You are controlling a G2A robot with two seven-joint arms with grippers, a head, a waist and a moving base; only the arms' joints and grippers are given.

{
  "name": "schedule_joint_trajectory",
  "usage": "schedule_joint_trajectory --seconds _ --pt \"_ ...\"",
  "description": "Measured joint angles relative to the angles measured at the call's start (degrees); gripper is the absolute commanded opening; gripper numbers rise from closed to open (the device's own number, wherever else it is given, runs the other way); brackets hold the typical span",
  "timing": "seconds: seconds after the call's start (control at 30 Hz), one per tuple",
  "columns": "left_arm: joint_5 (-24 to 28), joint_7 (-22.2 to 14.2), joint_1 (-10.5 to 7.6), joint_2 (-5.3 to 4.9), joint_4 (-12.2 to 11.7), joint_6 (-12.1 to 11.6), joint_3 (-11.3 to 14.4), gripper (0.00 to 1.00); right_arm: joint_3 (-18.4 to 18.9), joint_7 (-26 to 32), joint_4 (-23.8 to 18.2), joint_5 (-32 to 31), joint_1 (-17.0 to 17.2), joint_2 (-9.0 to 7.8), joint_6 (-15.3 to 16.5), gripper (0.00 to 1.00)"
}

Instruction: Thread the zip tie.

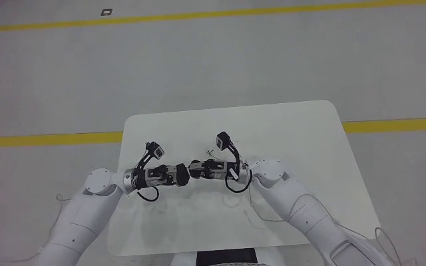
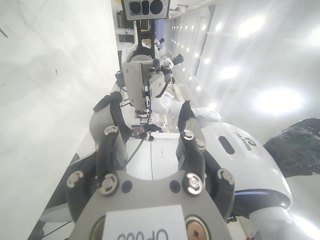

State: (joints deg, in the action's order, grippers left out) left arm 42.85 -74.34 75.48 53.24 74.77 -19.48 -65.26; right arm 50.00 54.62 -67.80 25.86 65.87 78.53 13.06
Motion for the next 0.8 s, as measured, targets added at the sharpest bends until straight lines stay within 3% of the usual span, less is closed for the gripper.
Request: schedule_joint_trajectory --seconds 0.8 --pt "0.22 0.48 -0.79 0.14 -0.35 0.00 -0.01 0.45 1.66 -0.48 0.98 -2.95 0.37 -1.15 -2.78 0.00"
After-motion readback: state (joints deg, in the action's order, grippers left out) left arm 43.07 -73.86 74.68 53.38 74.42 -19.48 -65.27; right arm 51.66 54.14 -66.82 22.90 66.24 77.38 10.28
